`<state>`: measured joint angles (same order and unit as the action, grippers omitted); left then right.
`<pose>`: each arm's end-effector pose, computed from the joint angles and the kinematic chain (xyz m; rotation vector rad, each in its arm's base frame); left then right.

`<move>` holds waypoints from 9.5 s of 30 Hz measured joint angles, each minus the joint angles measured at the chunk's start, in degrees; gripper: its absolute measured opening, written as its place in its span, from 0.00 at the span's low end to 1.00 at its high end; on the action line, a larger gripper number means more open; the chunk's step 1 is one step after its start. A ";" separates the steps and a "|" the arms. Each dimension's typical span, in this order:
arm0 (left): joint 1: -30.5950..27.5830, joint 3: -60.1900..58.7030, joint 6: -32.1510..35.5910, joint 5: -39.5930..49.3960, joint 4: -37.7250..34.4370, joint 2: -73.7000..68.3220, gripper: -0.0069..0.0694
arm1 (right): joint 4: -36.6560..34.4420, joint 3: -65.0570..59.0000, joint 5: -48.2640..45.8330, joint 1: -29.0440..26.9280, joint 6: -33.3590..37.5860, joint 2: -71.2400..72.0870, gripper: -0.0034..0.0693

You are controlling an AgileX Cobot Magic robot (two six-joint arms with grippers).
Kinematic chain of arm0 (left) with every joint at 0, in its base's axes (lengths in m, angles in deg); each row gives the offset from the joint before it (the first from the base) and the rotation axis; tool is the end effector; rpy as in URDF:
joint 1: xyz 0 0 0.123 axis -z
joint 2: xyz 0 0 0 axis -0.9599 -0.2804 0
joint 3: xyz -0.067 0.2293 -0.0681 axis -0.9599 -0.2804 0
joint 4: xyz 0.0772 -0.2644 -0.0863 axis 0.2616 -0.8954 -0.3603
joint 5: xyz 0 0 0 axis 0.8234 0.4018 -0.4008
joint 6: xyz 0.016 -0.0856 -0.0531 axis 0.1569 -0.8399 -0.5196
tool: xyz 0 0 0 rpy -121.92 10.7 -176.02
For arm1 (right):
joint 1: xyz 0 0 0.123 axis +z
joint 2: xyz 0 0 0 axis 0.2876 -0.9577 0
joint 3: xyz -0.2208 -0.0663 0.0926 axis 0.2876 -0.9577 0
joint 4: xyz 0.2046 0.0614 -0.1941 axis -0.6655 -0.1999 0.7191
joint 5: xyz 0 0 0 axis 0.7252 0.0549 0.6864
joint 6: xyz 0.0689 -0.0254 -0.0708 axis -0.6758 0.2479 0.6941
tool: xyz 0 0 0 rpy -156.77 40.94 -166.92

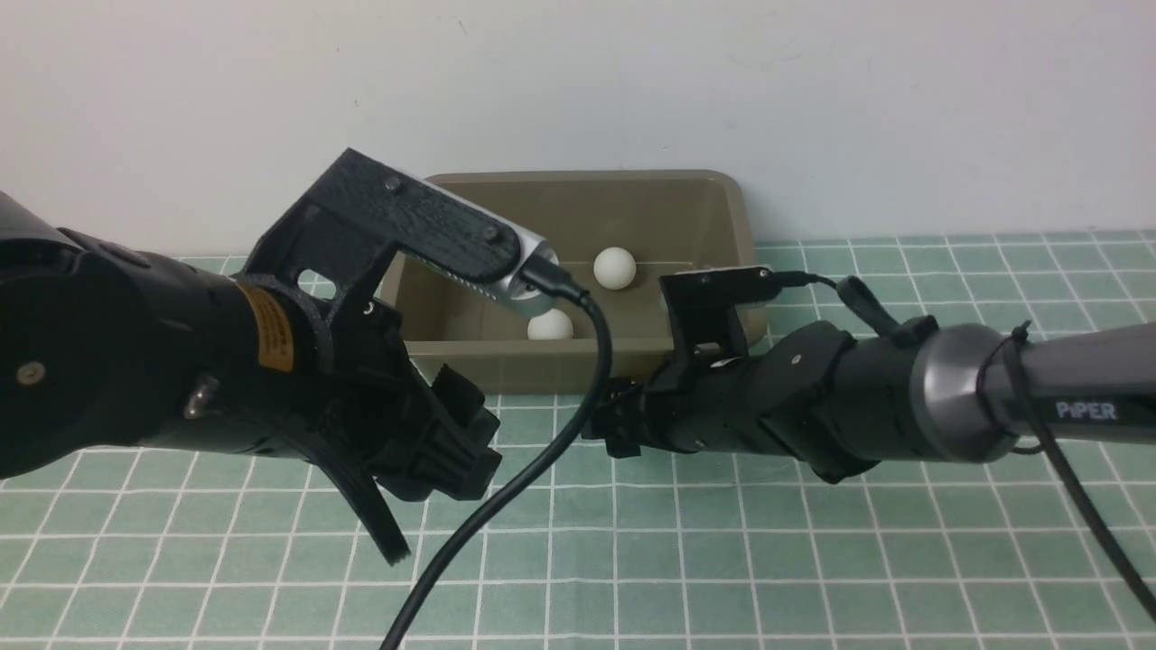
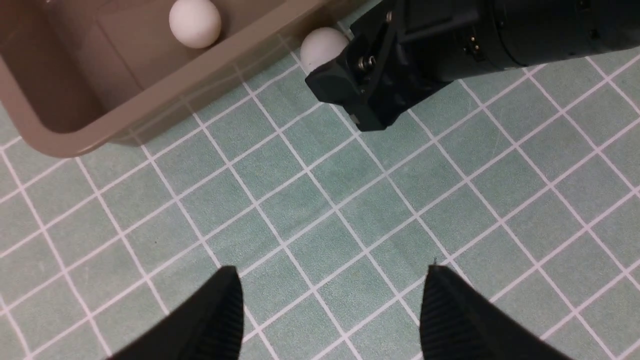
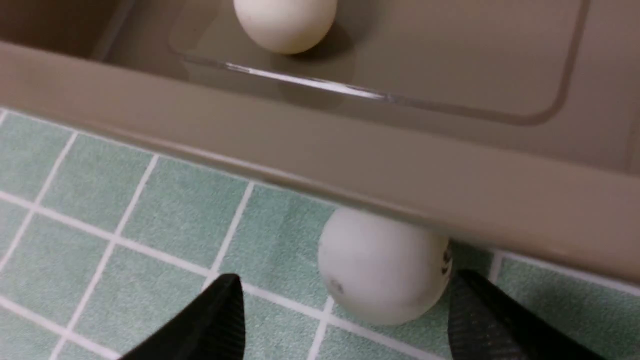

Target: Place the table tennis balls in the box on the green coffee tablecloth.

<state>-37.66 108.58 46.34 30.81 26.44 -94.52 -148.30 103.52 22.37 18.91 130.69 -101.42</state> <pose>0.2477 -0.1789 0.2724 0.7047 2.3479 -0.2863 0.3450 0.2545 0.0722 -0.3655 2.3963 0.5241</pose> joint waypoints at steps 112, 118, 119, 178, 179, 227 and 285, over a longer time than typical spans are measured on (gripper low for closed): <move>0.00 0.00 0.00 -4.54 1.34 0.00 0.65 | 47.43 13.49 -53.30 -34.18 -11.95 62.25 0.82; 0.00 0.00 0.00 -4.95 1.21 0.00 0.65 | 57.98 0.19 -55.14 -34.24 -19.73 75.77 0.82; 0.00 0.00 0.00 -5.02 1.16 0.00 0.65 | 58.44 -3.09 -55.14 -34.24 -20.25 77.88 0.82; 0.00 0.00 0.00 -8.66 -2.29 0.00 0.65 | 65.62 -55.65 -28.06 -33.11 -43.48 104.13 0.45; 0.00 0.00 0.00 -9.08 -2.35 0.00 0.65 | 65.62 -55.65 -28.21 -33.11 -43.48 104.13 0.45; -34.37 -34.34 0.17 -14.25 6.22 53.46 0.65 | 65.68 -55.70 -28.77 -33.11 -44.12 104.13 0.45; -35.38 -59.19 0.15 -20.16 7.67 70.28 0.65 | 65.68 -55.70 -28.77 -33.11 -44.16 104.13 0.45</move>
<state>-73.04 49.38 46.50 10.65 34.10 -24.24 -82.62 47.82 -6.39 -14.21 86.53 2.71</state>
